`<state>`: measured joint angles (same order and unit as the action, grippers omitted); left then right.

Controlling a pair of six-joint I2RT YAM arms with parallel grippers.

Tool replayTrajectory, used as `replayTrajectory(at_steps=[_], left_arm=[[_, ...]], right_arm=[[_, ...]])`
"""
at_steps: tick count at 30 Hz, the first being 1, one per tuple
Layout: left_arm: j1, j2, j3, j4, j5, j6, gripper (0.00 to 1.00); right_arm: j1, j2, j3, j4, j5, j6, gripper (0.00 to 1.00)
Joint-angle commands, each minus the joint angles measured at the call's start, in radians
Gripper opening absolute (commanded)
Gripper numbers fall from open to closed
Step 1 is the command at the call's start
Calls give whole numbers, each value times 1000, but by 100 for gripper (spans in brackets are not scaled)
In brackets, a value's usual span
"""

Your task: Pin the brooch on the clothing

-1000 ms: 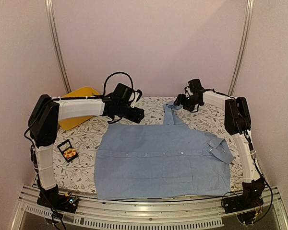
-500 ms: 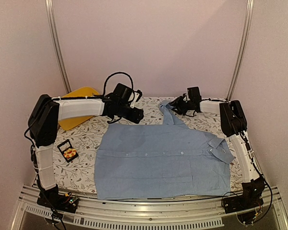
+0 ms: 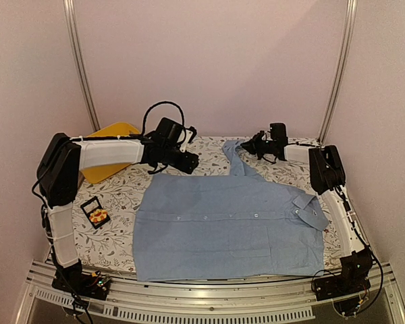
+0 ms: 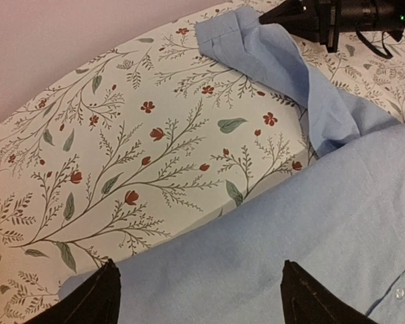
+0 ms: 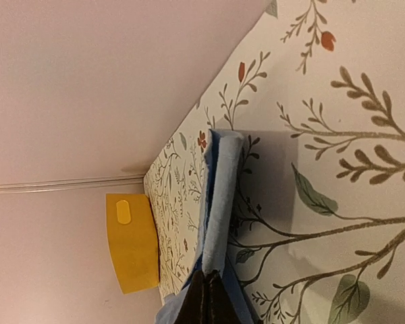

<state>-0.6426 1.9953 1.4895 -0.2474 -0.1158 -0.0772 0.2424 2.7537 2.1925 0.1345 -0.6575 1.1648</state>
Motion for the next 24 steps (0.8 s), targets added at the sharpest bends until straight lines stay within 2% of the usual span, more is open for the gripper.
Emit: replayTrajectory(at_steps=[1, 5, 8, 11, 16, 19, 24], left_arm=[[16, -35, -10, 68, 44, 24, 81], [32, -41, -17, 146, 167, 12, 81], [60, -64, -52, 222, 273, -2, 82], [84, -80, -72, 230, 335, 5, 84], [212, -161, -210, 377, 491, -219, 84], [258, -199, -282, 411, 508, -290, 83], [263, -243, -346, 340, 456, -288, 81]], right_arm=[[31, -110, -15, 36, -50, -87, 0], [120, -234, -112, -25, 9, -258, 0], [209, -337, -177, -85, 105, -457, 0], [292, -440, -260, -86, 191, -641, 0], [400, -531, -379, -120, 263, -857, 0], [474, -546, -454, -170, 304, -1003, 0], [568, -589, -591, -162, 348, -1192, 0]])
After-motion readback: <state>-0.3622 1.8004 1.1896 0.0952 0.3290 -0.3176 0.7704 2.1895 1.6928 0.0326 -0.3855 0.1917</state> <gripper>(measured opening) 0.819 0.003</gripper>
